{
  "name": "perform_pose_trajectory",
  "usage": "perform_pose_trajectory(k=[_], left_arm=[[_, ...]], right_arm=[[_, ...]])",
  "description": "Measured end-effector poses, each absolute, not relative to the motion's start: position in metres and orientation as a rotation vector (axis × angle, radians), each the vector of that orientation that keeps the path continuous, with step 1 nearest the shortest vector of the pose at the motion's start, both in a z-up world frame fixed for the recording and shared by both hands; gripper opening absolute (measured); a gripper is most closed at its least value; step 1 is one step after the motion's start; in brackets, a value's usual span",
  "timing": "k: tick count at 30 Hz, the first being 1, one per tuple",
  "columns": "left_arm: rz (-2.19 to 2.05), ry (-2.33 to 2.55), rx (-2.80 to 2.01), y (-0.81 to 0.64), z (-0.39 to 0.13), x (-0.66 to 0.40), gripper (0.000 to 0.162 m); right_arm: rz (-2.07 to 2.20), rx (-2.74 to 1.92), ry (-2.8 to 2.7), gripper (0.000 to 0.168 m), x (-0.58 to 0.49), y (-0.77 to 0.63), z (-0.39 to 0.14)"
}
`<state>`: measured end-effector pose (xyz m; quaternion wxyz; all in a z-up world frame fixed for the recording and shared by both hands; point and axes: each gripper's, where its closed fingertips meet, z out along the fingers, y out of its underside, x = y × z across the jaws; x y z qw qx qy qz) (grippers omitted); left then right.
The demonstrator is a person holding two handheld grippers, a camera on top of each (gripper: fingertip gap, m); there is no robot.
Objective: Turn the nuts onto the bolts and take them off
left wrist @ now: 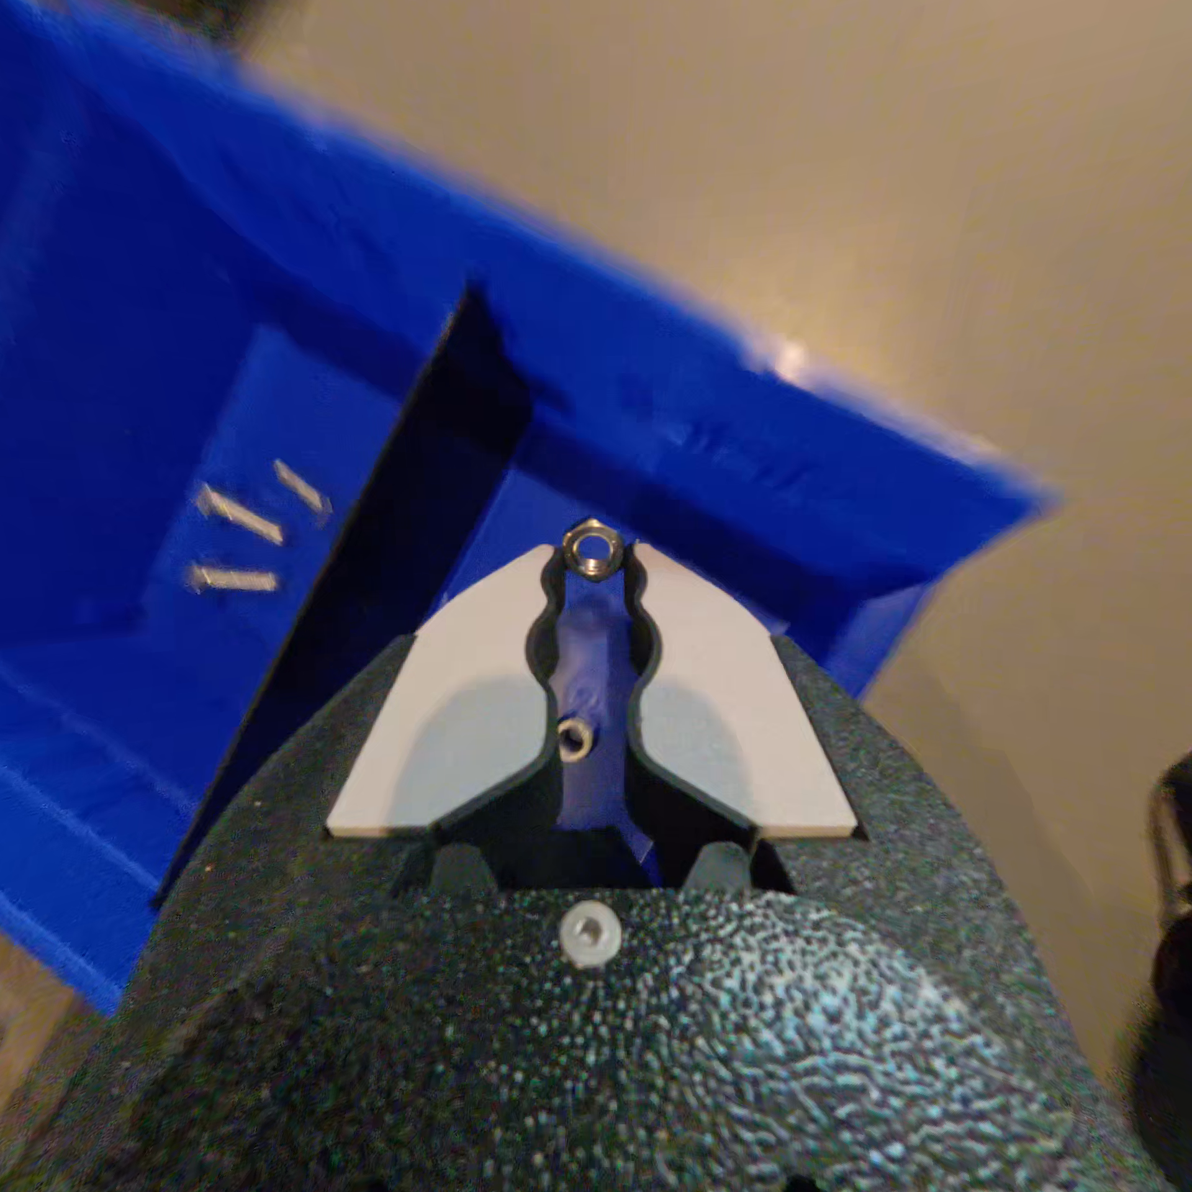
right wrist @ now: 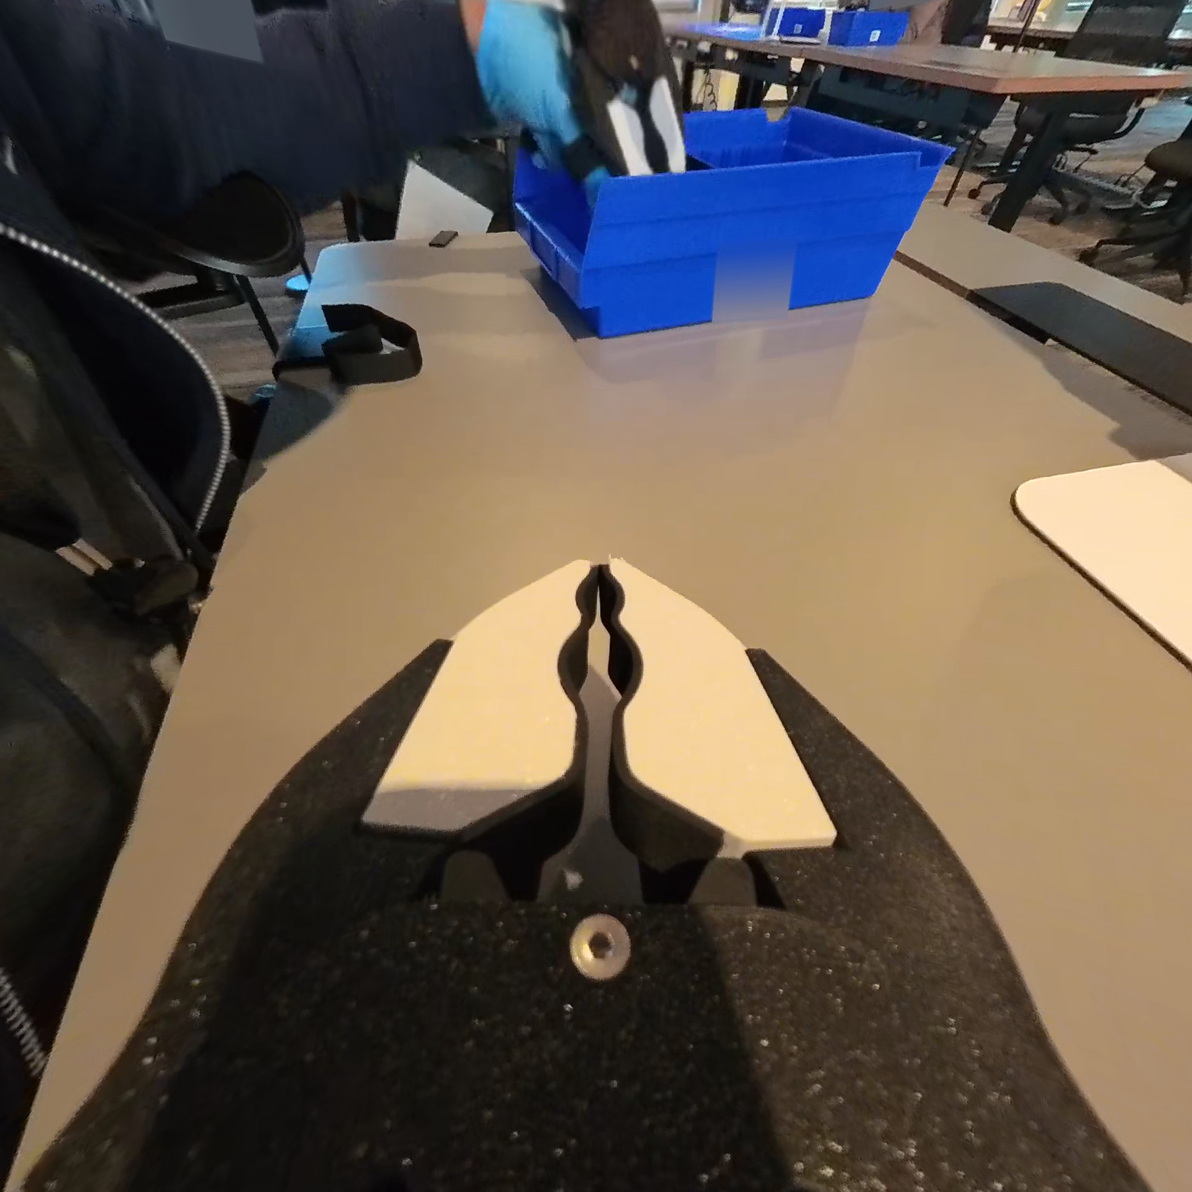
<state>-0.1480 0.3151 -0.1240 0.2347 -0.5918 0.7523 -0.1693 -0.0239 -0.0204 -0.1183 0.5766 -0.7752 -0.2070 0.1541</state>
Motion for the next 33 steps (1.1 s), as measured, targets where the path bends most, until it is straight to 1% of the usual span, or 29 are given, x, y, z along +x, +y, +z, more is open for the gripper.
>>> perform_pose_trajectory(k=[1, 3, 5, 8, 11, 14, 16, 18, 20, 22, 26, 33], left_arm=[[-0.572, 2.003, -1.521, 0.301, -0.103, -0.144, 0.017], [-0.759, 1.889, -1.297, 0.273, -0.066, -0.142, 0.017], [-0.923, 1.778, -1.092, 0.248, -0.043, -0.147, 0.017], [-1.107, 1.623, -0.956, 0.234, -0.032, -0.158, 0.017], [-1.202, 1.492, -0.896, 0.237, -0.034, -0.166, 0.017], [-1.219, 1.426, -0.863, 0.241, -0.028, -0.178, 0.017], [-1.19, 1.367, -0.839, 0.247, -0.017, -0.192, 0.017], [-1.17, 1.296, -0.835, 0.26, -0.007, -0.203, 0.017], [-1.139, 1.236, -0.838, 0.275, -0.001, -0.214, 0.017], [-1.111, 1.169, -0.857, 0.294, 0.001, -0.226, 0.017], [-1.104, 1.071, -0.878, 0.318, 0.01, -0.243, 0.016], [-1.112, 1.025, -0.89, 0.326, 0.014, -0.254, 0.017]], right_arm=[[0.369, -1.804, -0.48, 0.0, -0.024, -0.018, -0.117], [0.396, -1.78, -0.474, 0.0, -0.027, -0.01, -0.112], [0.431, -1.76, -0.49, 0.0, -0.034, 0.004, -0.106], [0.372, -1.757, -0.599, 0.0, -0.046, 0.041, -0.085], [0.238, -1.734, -0.766, 0.0, -0.057, 0.094, -0.038], [0.148, -1.693, -0.968, 0.0, -0.074, 0.171, 0.012], [0.155, -1.71, -1.15, 0.0, -0.093, 0.242, 0.028], [0.122, -1.777, -1.405, 0.0, -0.109, 0.32, 0.014], [0.061, -1.848, -1.692, 0.0, -0.116, 0.382, -0.02], [-0.014, -1.821, -1.962, 0.0, -0.117, 0.421, -0.054], [-0.171, -1.755, -2.299, 0.003, -0.108, 0.461, -0.105], [-0.384, -1.546, -2.627, 0.018, -0.1, 0.475, -0.158]])
